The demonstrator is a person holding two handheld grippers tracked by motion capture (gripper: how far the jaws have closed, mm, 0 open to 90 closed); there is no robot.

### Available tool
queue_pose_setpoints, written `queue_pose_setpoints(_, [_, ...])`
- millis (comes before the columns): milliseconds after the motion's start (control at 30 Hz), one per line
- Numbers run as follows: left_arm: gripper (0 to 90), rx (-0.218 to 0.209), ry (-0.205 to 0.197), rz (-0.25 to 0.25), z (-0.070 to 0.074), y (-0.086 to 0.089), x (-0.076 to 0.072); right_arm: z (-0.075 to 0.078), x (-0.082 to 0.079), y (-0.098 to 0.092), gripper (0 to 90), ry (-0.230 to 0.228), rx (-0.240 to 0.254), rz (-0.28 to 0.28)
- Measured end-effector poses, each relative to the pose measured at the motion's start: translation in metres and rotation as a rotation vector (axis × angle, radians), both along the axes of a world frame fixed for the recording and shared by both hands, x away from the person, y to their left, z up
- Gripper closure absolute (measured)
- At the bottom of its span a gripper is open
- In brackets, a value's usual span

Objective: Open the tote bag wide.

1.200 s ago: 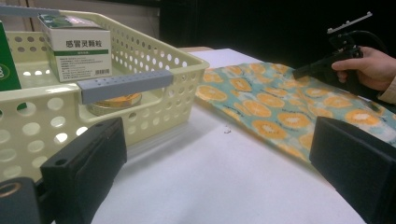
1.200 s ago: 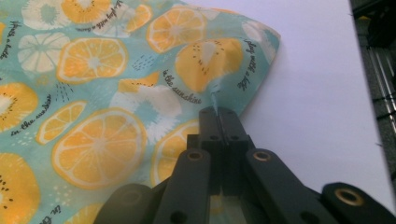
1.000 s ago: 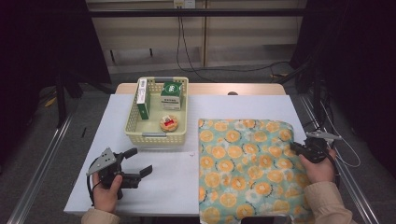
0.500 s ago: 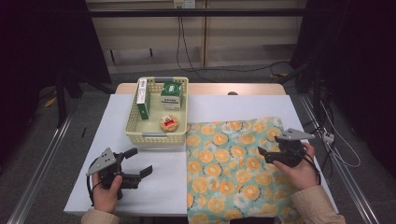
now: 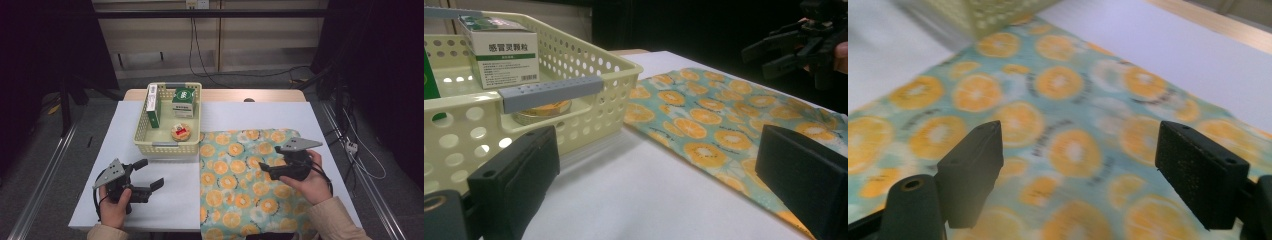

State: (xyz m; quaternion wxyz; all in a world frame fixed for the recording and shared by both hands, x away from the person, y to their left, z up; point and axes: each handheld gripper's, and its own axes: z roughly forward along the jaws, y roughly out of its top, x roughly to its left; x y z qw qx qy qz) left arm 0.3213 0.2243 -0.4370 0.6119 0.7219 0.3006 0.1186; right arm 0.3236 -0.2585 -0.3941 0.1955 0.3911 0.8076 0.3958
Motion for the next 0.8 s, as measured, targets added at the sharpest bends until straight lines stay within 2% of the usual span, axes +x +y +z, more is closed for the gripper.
queue_pose_setpoints(100, [3.6,-0.002,-0.005,0.000,0.001,0.000,-0.001,-0.009,-0.003,0.022,19.6,0.028,0.023,0.076])
queue_pose_setpoints(333, [3.7,-0.003,-0.002,-0.004,0.000,0.000,0.000,-0.043,-0.003,0.067,19.5,0.107,-0.023,0.204])
queue_pose_setpoints(567, [3.6,-0.007,0.003,-0.001,0.000,0.002,0.000,-0.061,-0.003,0.086,22.2,0.169,-0.069,0.308])
queue_pose_setpoints(600, [3.6,-0.009,0.004,-0.001,0.000,0.001,0.000,-0.062,-0.004,0.088,23.7,0.148,-0.084,0.316])
queue_pose_setpoints(667, [3.6,-0.015,0.008,-0.002,-0.001,0.001,0.000,-0.062,-0.005,0.089,31.1,0.135,-0.078,0.325])
queue_pose_setpoints(800, [3.6,-0.009,0.006,-0.008,0.000,0.000,-0.001,-0.062,-0.004,0.089,62.9,0.120,-0.058,0.340])
